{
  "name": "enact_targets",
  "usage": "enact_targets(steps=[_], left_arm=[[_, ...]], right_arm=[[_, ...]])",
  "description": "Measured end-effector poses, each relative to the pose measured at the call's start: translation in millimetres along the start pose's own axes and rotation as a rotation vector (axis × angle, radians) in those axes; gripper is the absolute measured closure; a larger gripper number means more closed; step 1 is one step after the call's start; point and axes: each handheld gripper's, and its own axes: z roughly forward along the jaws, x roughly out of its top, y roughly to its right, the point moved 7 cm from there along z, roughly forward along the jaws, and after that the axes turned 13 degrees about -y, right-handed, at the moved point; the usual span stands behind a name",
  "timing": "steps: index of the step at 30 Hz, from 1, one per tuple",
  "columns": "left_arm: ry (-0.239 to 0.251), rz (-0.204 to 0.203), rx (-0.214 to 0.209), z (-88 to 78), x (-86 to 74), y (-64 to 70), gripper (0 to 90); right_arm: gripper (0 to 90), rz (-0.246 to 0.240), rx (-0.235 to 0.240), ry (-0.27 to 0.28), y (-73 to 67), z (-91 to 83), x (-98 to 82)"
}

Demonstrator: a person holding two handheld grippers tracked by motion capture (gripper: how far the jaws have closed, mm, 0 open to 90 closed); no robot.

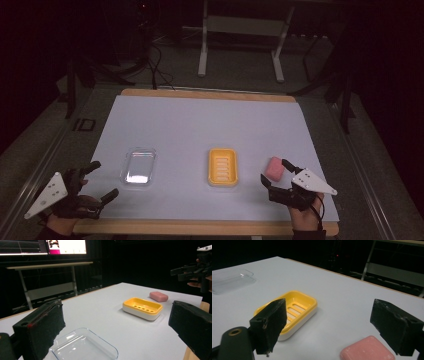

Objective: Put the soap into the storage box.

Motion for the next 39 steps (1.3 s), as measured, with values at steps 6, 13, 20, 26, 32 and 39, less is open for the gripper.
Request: enact_targets(steps=[6, 13, 20, 26, 32, 39], left_arm=[[-0.007, 0.002, 0.000, 0.5, -0.6, 0.3, 0.4], [-0.021, 0.006, 0.002, 2.0, -1.8, 0.7, 0.4], [-0.033, 0.012, -0.001, 3.3, -2.8, 1.4, 0.4], [-0.045, 0.019, -0.003, 4.4, -3.7, 2.4, 0.4], [-0.056, 0.024, -0.002, 6.2, -4.8, 3.1, 0.4], [-0.062, 0.025, -0.001, 6.4, -5.4, 3.3, 0.4]], right_arm=[[13.5, 0.010, -0.005, 0.001, 5.8, -2.2, -0.2], [13.4, 0.004, -0.035, -0.032, 13.0, -2.9, -2.9], [13.4, 0.004, -0.012, -0.112, 20.1, -1.6, -7.6], [13.4, -0.031, 0.053, -0.207, 23.7, -2.6, -13.4], [13.7, -0.053, 0.071, -0.333, 24.6, -1.7, -21.5], [14.5, -0.038, 0.066, -0.431, 20.8, -1.6, -25.0]])
